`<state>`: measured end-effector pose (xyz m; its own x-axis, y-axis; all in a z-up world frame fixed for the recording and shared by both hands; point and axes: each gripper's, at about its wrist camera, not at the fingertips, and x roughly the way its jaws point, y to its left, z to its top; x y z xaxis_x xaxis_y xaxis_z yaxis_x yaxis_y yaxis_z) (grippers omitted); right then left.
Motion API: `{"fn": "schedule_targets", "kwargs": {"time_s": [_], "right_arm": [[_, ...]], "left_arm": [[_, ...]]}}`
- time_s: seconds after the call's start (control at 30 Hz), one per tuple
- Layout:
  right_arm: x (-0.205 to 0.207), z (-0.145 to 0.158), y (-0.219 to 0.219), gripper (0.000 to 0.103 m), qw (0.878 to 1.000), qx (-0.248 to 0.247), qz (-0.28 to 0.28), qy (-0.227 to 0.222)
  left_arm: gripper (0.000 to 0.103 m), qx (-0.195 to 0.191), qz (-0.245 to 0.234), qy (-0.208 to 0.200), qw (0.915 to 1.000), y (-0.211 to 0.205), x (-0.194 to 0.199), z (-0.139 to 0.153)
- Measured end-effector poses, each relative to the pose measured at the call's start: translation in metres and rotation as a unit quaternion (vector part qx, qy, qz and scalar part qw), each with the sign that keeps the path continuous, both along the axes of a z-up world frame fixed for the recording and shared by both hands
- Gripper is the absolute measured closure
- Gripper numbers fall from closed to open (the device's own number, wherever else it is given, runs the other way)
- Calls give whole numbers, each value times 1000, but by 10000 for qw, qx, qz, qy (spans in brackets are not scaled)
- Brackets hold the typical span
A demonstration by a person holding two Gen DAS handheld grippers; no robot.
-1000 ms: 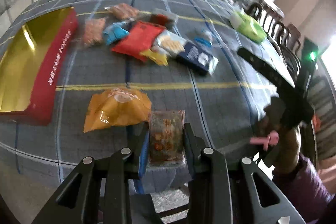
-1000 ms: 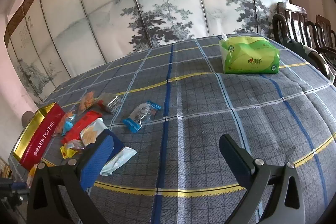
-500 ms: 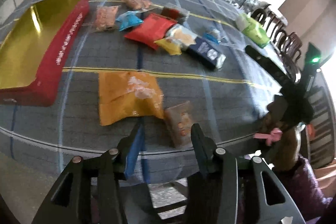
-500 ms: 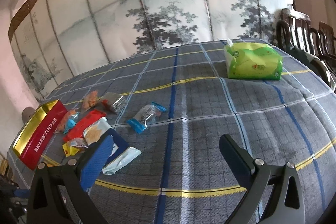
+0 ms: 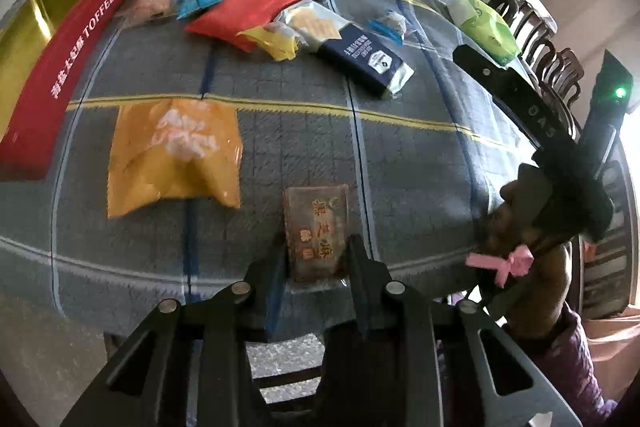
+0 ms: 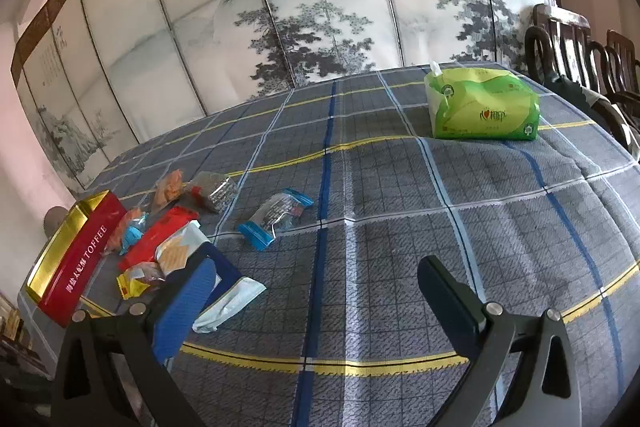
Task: Organize snacks
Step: 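Carry the brown cake pack with the left gripper over the gold tin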
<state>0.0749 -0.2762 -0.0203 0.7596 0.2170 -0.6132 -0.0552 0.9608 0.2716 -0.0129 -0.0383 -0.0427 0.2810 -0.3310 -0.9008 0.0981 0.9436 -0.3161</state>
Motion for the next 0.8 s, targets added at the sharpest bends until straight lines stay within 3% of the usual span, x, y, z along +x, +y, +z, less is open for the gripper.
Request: {"fn": "schedule_targets", "kwargs": {"time_s": [0.17,0.37,0.8], "right_arm": [[1,1,1,0,10000,3,29,0],[1,2,3,0,10000,-28,69,0],[3,1,4,0,9999,-67,66,53]], "left_arm": [[78,-172,-50,-172,9997,18,-10,9],[78,-117,148,-493,9986,39,-19,37],[78,281,461,-1057,9929,62,-28,64]]}}
